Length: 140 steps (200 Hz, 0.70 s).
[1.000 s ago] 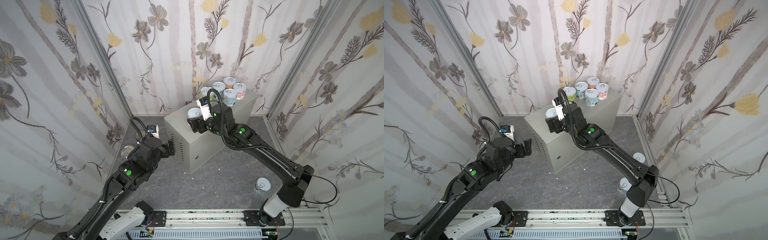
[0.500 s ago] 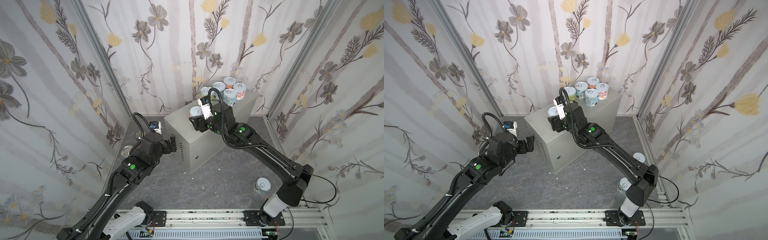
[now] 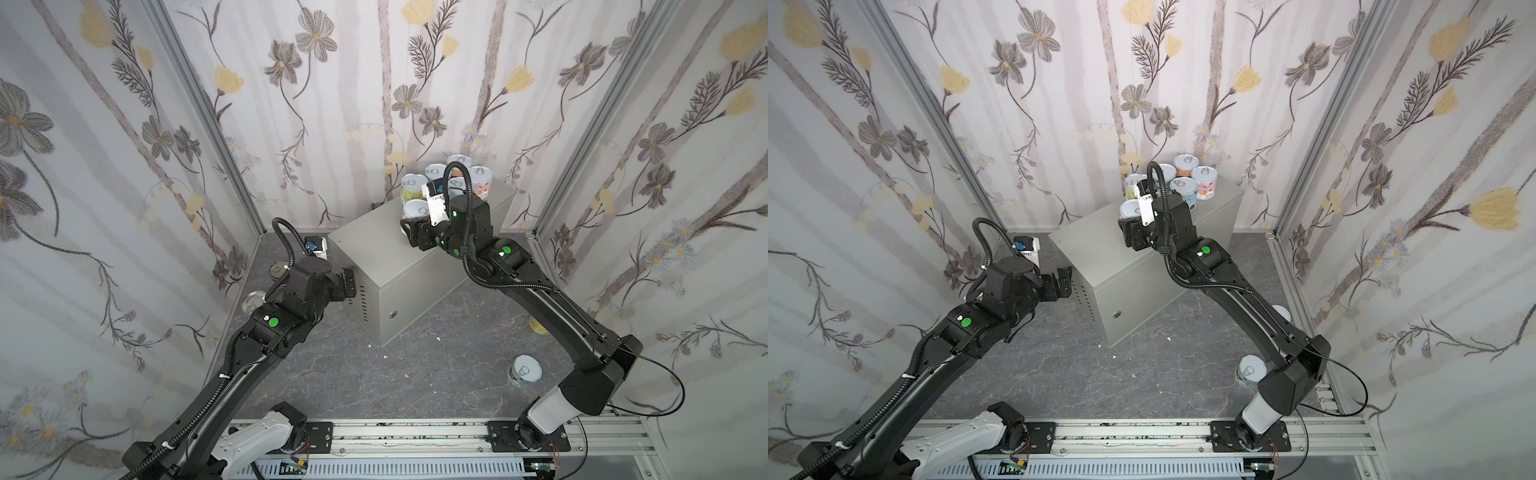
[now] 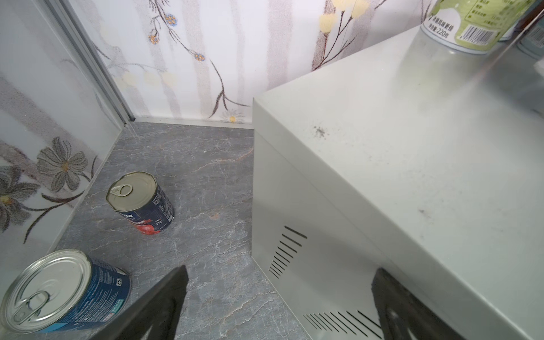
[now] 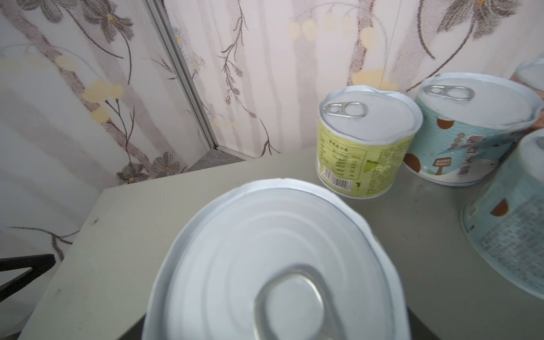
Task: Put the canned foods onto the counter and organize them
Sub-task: 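Slide the pink can with the right gripper toward the other cans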
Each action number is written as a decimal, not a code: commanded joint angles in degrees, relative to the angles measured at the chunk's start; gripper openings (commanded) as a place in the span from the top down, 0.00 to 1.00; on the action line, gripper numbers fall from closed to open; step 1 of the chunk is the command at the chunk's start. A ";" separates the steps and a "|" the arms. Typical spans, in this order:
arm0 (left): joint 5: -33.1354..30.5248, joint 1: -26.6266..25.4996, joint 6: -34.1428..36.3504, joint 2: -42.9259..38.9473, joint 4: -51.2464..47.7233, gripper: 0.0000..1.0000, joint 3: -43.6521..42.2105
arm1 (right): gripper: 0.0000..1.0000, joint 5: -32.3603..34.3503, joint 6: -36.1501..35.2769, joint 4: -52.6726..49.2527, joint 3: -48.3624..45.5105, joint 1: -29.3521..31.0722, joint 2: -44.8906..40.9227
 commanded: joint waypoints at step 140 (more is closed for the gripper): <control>2.75 0.15 -0.14 -2.66 4.32 0.00 -0.03 | 0.40 -0.06 -2.12 -0.44 7.01 -7.02 5.11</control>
